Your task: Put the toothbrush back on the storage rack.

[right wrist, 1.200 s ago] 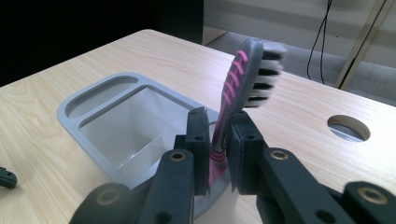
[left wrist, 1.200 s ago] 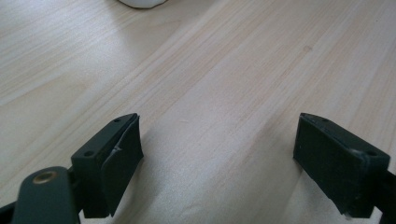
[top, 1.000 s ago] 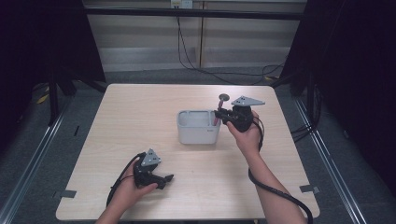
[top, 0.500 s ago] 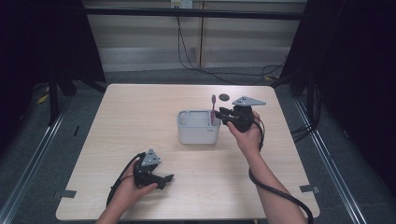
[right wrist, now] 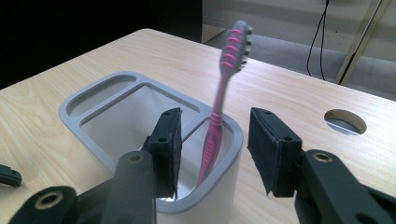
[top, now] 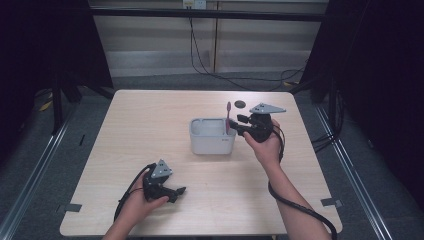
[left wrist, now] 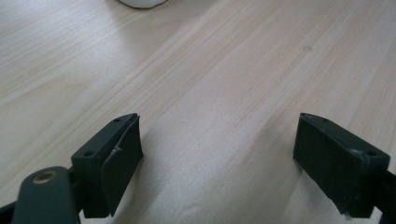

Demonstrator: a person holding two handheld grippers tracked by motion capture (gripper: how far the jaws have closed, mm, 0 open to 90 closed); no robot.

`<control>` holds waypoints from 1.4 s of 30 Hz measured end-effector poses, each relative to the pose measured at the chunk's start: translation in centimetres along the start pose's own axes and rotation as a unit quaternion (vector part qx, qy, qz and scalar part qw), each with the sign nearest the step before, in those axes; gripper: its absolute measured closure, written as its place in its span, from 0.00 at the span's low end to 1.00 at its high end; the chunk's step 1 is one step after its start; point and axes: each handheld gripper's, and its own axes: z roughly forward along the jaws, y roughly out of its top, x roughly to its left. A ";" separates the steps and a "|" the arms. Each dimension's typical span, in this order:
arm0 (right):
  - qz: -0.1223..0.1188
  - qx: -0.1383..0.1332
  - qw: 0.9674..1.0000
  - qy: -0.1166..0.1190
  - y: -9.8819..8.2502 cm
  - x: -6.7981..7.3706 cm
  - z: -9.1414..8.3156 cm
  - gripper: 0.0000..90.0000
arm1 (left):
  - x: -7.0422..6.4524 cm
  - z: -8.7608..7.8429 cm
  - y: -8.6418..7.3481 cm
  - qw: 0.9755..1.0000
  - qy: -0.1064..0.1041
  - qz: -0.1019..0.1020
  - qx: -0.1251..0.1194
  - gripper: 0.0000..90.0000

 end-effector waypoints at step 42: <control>-0.010 0.028 0.999 0.033 0.1 -0.1 -2.3 0.29 | -0.1 0.0 0.0 1.000 0.002 -0.003 -0.001 0.17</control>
